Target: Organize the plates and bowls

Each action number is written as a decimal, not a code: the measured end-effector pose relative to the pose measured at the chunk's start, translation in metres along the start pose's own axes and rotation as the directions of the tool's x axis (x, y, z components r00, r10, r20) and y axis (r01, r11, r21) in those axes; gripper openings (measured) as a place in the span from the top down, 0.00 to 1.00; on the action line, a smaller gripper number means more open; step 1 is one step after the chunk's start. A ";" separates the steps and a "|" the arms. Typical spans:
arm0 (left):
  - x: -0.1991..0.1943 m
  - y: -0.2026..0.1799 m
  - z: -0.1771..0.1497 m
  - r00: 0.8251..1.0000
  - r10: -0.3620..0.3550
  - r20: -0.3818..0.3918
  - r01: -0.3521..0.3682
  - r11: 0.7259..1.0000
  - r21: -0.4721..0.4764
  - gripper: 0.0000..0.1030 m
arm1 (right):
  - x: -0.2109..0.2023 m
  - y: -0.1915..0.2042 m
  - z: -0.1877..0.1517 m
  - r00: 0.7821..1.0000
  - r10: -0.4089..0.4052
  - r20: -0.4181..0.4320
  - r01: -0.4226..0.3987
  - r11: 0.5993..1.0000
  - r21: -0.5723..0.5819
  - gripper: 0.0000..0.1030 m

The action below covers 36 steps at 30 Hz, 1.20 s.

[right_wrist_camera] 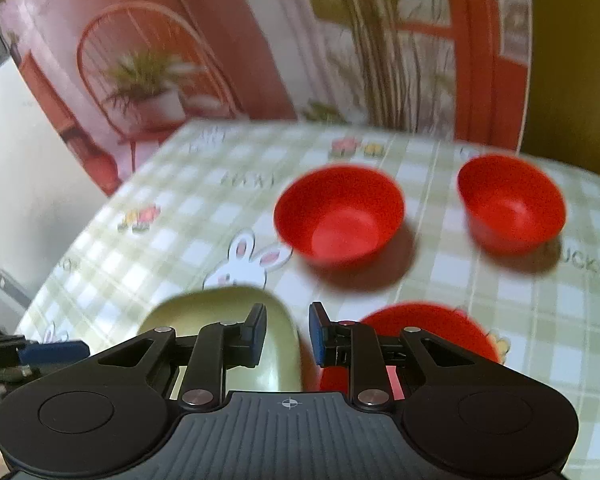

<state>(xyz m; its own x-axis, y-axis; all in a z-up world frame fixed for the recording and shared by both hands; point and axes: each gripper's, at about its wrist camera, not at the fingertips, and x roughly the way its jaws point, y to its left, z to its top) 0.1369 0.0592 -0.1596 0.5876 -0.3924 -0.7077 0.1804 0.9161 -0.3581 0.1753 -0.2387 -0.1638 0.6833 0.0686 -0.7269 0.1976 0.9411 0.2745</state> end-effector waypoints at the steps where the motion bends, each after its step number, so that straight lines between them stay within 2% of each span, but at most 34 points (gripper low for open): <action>1: -0.002 0.000 0.004 1.000 0.000 0.021 0.000 1.000 0.001 0.56 | -0.003 -0.001 0.001 1.000 -0.001 0.019 0.001 1.000 0.000 0.78; 7: -0.005 -0.006 0.036 0.992 -0.033 0.125 0.034 0.999 -0.005 0.56 | -0.012 -0.016 0.010 0.996 -0.027 0.088 0.026 1.000 0.011 0.77; 13: 0.009 -0.024 0.060 0.987 -0.024 0.158 0.012 0.997 0.073 0.56 | -0.006 -0.035 0.012 0.993 -0.064 0.100 0.059 0.997 0.049 0.73; 21: 0.063 -0.031 0.081 0.997 0.001 0.083 -0.015 0.986 0.169 0.56 | 0.022 -0.055 0.022 0.994 -0.078 0.070 0.071 0.993 0.094 0.72; 28: 0.116 -0.028 0.099 1.000 -0.016 0.005 0.015 0.983 0.186 0.56 | 0.054 -0.071 0.036 0.996 -0.083 0.032 0.078 0.988 0.131 0.72; 36: 0.165 -0.017 0.102 0.997 -0.017 -0.072 0.028 0.988 0.149 0.57 | 0.082 -0.080 0.044 0.997 -0.081 -0.022 0.083 0.986 0.145 0.72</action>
<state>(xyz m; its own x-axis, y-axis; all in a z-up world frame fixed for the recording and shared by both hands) 0.3110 -0.0125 -0.2085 0.5263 -0.4131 -0.7432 0.3125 0.9069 -0.2828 0.2466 -0.3226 -0.2176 0.6498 -0.0003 -0.7601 0.3531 0.8857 0.3015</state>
